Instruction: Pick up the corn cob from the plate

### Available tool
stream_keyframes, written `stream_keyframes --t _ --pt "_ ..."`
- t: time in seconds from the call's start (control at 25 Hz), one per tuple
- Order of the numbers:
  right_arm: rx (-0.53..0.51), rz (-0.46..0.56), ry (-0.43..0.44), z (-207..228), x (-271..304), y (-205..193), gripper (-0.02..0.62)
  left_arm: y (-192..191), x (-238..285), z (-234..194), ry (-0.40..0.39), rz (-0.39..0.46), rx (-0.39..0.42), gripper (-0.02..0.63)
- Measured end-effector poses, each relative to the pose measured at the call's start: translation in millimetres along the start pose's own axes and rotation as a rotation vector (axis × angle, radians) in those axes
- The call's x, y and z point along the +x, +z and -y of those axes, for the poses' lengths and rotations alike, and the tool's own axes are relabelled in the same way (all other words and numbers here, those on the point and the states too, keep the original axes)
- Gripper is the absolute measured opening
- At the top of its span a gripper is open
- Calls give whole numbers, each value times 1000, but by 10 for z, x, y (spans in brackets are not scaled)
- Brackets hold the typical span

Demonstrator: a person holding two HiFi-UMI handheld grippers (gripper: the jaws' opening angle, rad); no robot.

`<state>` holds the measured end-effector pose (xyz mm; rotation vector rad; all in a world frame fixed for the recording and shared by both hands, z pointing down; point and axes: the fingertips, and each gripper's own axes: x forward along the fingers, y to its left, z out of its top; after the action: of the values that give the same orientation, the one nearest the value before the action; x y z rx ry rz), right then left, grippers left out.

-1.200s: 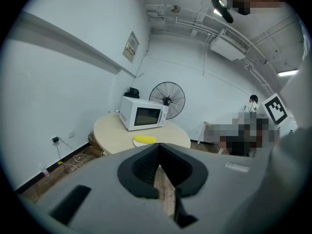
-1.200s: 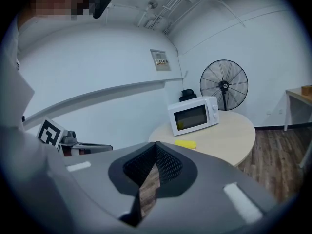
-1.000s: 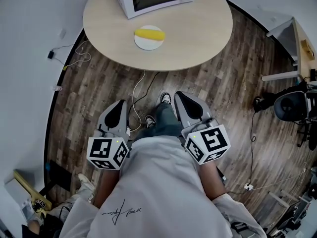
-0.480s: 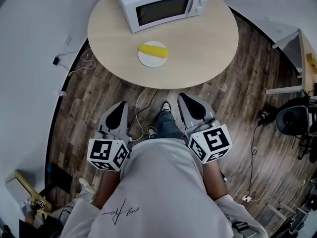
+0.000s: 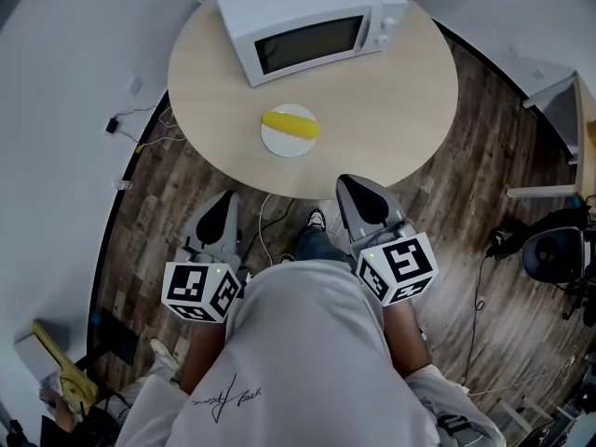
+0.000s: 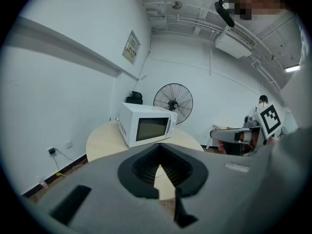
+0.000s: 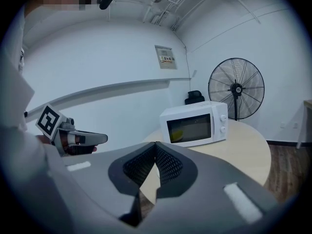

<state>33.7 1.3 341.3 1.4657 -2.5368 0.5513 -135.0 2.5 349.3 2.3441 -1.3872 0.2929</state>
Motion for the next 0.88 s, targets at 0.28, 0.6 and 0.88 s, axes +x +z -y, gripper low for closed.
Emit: stream_keyframes --t 0.28,0.6,0.88 --pt "3 -2 70 313 239 148 11 173 346 32 55 25 -14 -6" --pt "-23 -12 153 501 334 181 11 172 559 178 109 48 -34 -6" --pt "-26 -19 197 622 413 194 11 191 604 274 135 55 -44 -6"
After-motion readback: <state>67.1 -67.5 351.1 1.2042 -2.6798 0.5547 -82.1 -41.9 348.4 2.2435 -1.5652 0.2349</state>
